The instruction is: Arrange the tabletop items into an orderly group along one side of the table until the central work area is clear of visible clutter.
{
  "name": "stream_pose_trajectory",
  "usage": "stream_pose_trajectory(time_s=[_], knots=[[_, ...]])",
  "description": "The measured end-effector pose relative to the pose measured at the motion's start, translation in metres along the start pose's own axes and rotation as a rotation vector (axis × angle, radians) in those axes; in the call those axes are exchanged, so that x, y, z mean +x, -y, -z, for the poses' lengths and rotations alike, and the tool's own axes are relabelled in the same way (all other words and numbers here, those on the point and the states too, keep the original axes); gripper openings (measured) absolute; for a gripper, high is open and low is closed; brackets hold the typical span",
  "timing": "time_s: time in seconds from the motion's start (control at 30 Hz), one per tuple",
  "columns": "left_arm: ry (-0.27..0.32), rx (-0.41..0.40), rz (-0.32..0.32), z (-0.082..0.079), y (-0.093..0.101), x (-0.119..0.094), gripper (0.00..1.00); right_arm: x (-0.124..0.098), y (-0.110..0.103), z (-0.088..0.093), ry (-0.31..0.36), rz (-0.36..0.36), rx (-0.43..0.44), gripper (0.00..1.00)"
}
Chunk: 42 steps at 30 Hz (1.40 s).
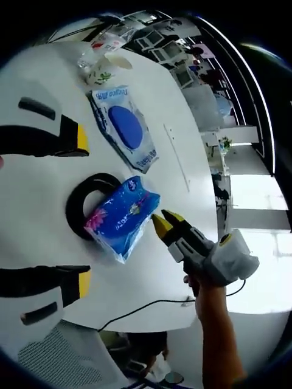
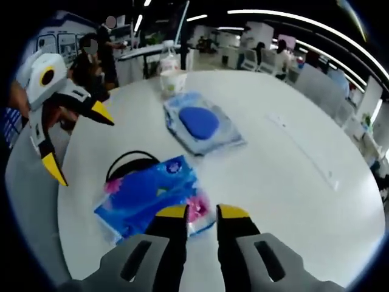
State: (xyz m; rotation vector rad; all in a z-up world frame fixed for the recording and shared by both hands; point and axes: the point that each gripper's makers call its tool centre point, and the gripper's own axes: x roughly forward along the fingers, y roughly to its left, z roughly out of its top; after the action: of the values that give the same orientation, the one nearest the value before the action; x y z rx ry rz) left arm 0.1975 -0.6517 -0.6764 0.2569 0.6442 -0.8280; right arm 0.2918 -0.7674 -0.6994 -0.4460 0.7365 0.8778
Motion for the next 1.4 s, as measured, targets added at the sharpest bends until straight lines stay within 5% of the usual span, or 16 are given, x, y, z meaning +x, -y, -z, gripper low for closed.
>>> stream_pose_trajectory(time_s=[0.47,0.73,1.1,1.4], knots=[[-0.017,-0.005,0.015,0.005,0.003,0.004,0.71,0.014,-0.001,-0.003,-0.013,-0.030,-0.043,0.14],[-0.028,-0.001,0.021,0.008,0.004,0.005,0.71,0.018,-0.003,0.002,-0.048,-0.048,-0.050,0.05],[-0.023,-0.001,0.026,0.005,0.003,0.008,0.70,0.010,0.010,0.012,-0.056,0.006,0.128,0.00],[-0.020,0.001,0.030,0.002,0.002,0.009,0.70,0.003,0.007,0.020,-0.064,0.015,0.193,0.00]])
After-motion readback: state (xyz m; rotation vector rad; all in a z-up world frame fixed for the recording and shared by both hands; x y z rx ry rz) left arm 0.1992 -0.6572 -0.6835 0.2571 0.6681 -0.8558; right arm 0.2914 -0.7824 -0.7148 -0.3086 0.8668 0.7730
